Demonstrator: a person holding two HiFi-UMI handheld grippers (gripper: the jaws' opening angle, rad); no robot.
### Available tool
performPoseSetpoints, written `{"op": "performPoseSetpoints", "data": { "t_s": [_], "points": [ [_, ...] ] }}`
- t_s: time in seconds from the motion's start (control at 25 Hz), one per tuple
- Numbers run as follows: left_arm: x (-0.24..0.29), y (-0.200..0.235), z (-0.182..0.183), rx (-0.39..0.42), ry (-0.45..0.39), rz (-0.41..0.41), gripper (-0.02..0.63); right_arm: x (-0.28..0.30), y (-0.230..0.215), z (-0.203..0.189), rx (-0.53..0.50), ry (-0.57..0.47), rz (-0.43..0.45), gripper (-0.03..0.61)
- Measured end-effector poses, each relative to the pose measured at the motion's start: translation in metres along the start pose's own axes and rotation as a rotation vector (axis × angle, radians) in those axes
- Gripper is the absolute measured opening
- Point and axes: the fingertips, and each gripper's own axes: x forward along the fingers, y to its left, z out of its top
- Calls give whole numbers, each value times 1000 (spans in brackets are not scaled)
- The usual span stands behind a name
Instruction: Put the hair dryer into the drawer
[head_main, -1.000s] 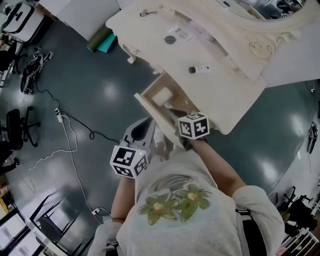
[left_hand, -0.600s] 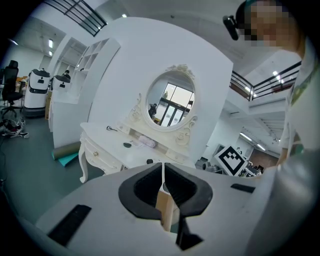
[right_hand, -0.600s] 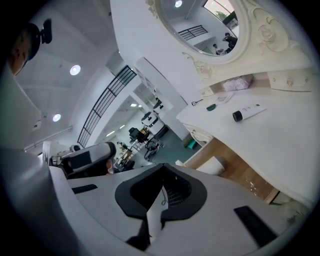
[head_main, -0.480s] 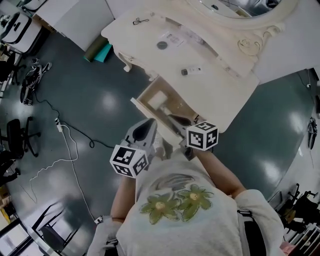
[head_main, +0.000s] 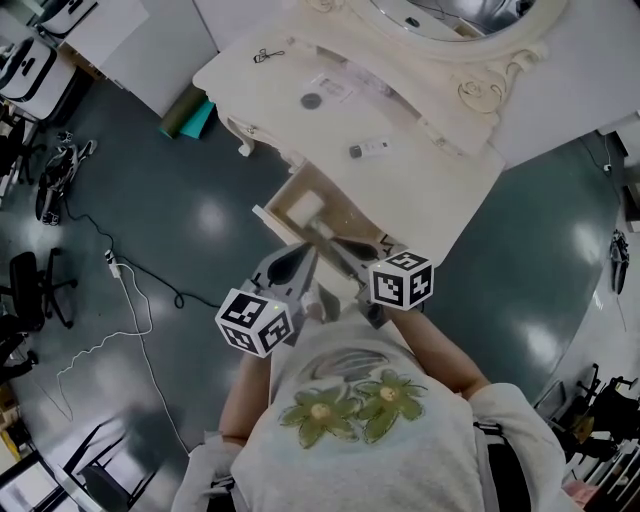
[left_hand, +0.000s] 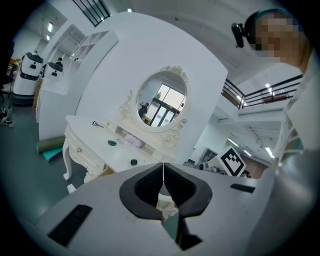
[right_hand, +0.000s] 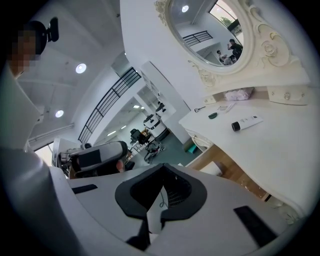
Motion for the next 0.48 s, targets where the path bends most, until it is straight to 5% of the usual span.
{"op": "performPoseSetpoints", "data": {
  "t_s": [0.48],
  "points": [
    [-4, -7, 2, -10, 8, -7, 11, -7, 9, 1, -21, 3, 16, 21]
  ]
}}
